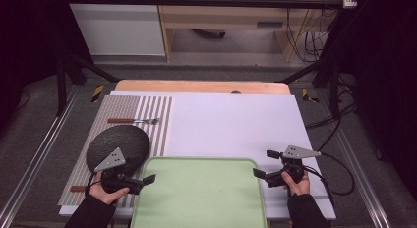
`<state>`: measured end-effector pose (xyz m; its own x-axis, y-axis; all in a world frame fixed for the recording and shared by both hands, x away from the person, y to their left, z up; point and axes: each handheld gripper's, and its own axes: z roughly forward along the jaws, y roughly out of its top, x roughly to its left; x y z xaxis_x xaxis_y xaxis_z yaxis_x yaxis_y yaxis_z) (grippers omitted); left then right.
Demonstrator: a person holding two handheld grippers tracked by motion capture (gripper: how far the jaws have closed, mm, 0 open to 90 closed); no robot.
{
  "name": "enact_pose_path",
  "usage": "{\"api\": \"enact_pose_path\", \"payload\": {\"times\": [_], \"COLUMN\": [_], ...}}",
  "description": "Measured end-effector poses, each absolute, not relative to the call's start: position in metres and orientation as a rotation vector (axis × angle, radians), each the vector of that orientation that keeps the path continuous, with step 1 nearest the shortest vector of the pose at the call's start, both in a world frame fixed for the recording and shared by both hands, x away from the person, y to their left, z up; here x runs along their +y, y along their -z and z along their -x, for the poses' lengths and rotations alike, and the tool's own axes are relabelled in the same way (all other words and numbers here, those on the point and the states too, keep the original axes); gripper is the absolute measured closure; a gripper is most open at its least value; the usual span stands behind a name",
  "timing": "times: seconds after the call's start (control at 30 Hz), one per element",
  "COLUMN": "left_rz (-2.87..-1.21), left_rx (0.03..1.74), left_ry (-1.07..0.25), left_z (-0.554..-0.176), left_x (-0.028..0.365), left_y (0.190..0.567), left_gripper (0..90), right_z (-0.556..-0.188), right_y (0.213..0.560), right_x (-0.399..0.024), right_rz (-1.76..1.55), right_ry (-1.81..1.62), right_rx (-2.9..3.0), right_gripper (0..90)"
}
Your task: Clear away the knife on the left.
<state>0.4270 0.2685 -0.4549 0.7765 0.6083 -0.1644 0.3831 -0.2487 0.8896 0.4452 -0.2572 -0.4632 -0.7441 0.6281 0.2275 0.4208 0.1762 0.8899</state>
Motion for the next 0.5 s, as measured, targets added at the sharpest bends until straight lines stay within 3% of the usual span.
{"api": "enact_pose_path", "payload": {"times": [0.5], "left_rz": [-1.893], "left_rx": [0.765], "left_ry": [-0.267], "left_z": [-0.4265], "left_x": [0.2715], "left_y": [0.4495], "left_gripper": [1.9], "right_z": [-0.4451], "right_y": [0.4626], "right_x": [-0.2575], "right_rz": [-1.018], "right_ry": [-1.609], "right_rx": [2.255], "right_gripper": [1.2]}}
